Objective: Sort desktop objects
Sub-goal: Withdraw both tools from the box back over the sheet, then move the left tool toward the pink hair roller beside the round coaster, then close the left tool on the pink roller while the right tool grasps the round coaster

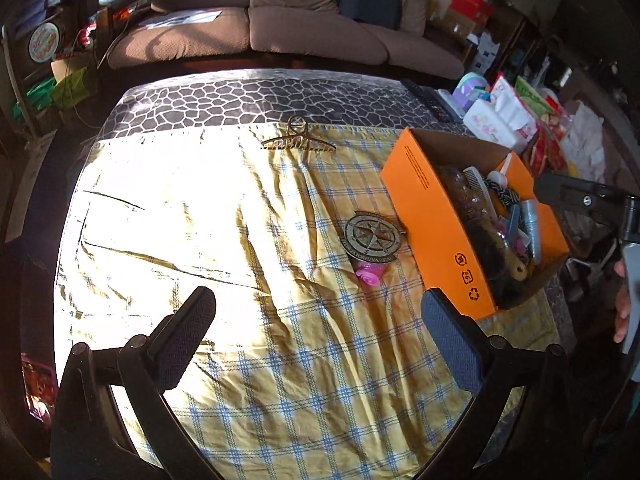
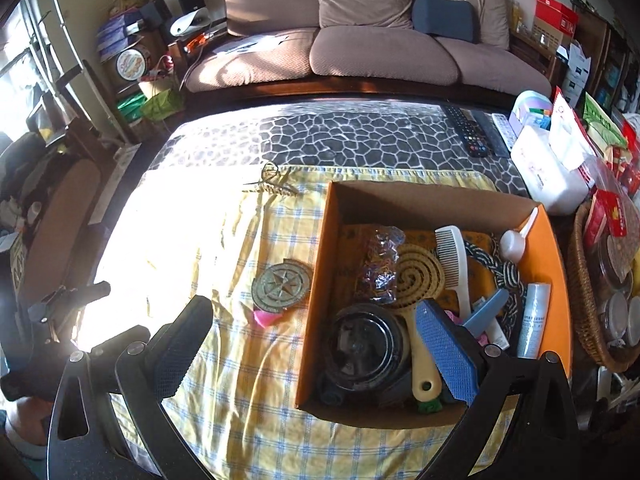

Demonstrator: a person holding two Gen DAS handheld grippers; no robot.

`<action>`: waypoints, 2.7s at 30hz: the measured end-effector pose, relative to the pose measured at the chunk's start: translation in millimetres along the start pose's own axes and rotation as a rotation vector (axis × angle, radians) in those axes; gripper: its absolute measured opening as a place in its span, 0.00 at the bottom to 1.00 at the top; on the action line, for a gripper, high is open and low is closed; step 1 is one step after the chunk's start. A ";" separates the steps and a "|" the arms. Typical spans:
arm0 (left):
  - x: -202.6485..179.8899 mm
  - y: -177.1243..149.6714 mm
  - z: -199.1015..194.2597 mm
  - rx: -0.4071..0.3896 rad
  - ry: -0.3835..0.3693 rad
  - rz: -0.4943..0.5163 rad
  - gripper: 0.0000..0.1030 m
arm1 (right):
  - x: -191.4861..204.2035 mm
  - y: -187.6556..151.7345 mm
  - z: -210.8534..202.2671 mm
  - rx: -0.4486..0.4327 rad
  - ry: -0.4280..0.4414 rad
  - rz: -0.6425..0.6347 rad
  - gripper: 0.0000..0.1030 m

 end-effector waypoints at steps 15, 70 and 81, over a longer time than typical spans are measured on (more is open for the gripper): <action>-19.3 -24.3 48.0 0.039 -0.092 0.075 0.99 | 26.3 12.7 41.5 0.005 0.071 0.056 0.97; -44.0 -31.8 128.9 -0.041 -0.262 0.048 0.29 | 79.0 -1.4 175.4 0.463 -0.010 -0.161 0.67; -39.3 -32.1 126.8 -0.037 -0.282 0.055 0.26 | 76.5 -8.5 177.6 0.481 -0.009 -0.128 0.49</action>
Point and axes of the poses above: each gripper's, at about its wrist camera, not at the fingertips, and z roughly the way its jaws point, x to its left, y to its top, the point moved 8 cm from there along z, roughly the way its jaws point, and after that the axes turned 8 degrees about -x, right-handed, at the moved point
